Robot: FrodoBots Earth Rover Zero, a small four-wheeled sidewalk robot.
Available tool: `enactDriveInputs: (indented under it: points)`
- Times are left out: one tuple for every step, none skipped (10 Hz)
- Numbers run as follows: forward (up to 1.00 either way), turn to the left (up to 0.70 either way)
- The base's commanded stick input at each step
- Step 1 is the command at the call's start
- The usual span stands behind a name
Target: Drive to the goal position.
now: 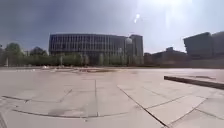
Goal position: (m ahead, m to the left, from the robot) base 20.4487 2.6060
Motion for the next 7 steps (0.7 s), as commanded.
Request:
enactDriveInputs:
  points:
    - [0.70,0.01]
    - [0.70,0.01]
    - [0.70,0.01]
    - [0.70,0.01]
    - [0.70,0.01]
    - [0.70,0.01]
    - [0.70,0.01]
